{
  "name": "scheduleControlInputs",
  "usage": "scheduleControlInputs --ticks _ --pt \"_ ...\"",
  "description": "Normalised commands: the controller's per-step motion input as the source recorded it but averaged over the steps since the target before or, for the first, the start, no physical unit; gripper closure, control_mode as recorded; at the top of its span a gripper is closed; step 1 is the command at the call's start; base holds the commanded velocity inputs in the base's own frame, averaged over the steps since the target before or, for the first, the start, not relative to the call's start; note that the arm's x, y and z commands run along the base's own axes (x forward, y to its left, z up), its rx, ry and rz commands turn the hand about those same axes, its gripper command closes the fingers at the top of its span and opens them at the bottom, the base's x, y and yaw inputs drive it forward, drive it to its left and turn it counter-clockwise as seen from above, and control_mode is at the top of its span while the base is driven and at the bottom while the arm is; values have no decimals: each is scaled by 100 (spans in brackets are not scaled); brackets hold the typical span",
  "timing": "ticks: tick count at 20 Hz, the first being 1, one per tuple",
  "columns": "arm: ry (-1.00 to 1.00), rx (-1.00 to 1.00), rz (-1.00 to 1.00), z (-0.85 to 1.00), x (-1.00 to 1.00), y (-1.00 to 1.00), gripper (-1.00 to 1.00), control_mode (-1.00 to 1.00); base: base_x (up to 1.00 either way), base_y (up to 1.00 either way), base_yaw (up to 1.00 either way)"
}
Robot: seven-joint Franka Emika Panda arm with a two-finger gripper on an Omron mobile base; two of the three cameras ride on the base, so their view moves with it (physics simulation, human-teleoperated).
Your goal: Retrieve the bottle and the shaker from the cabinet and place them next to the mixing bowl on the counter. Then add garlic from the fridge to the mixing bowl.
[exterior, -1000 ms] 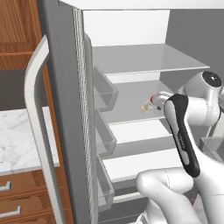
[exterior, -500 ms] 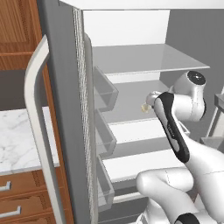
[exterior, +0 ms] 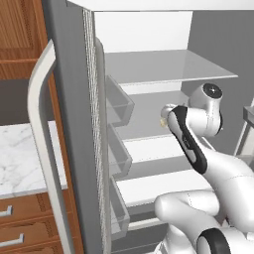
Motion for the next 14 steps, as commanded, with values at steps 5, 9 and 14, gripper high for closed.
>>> scheduleControlInputs --ticks 5,9,14 --pt "0 0 -1 -7 41 0 -100 -100 0 0 0" --pt "0 0 -4 -21 31 0 -100 -100 0 0 0" --pt "-2 0 -6 -33 20 0 -100 -100 0 0 0"
